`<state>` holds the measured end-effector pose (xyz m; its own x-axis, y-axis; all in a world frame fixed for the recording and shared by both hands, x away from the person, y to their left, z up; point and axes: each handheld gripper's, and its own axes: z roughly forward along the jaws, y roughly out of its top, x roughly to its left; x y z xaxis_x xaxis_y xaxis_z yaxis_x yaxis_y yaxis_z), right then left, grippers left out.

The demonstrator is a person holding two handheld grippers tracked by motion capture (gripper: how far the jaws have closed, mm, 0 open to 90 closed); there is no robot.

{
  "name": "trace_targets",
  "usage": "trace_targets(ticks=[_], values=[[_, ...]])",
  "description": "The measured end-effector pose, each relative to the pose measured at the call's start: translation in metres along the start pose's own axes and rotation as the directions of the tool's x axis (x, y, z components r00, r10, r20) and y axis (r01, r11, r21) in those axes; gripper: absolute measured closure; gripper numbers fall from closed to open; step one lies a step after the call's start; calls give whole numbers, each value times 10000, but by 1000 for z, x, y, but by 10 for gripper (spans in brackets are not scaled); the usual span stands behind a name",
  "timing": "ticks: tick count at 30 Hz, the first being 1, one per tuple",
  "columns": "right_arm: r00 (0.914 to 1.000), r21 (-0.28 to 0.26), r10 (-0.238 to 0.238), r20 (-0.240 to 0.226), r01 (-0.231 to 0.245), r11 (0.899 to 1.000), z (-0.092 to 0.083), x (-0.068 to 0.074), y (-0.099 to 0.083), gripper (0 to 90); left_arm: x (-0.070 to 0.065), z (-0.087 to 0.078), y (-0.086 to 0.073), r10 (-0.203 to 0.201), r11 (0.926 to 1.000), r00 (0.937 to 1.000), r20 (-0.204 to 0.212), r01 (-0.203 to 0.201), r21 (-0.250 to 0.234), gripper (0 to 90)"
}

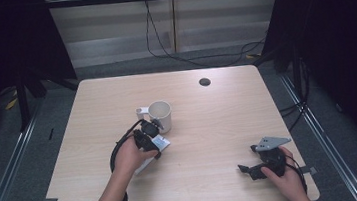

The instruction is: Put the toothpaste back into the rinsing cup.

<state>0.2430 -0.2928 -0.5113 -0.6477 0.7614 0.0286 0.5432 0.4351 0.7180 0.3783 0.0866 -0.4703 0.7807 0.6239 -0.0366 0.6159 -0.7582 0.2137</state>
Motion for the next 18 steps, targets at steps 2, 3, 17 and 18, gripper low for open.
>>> trace_targets(ticks=[2,3,17,18], values=[[10000,0,-2,-1,2,10000,0,0,0,98,0,0,0,71,10000,10000,-34,-71,66,431],[10000,1,-2,1,2,10000,0,0,0,99,-1,-1,0,100,9999,9999,-72,-100,64,431],[10000,-3,2,-5,-2,10000,0,0,0,99,-8,-11,-1,755,9971,9969,-227,-754,21,667],[10000,-3,2,-5,-2,10000,0,0,0,99,-8,-11,-1,696,9975,9975,-126,-697,-65,667]])
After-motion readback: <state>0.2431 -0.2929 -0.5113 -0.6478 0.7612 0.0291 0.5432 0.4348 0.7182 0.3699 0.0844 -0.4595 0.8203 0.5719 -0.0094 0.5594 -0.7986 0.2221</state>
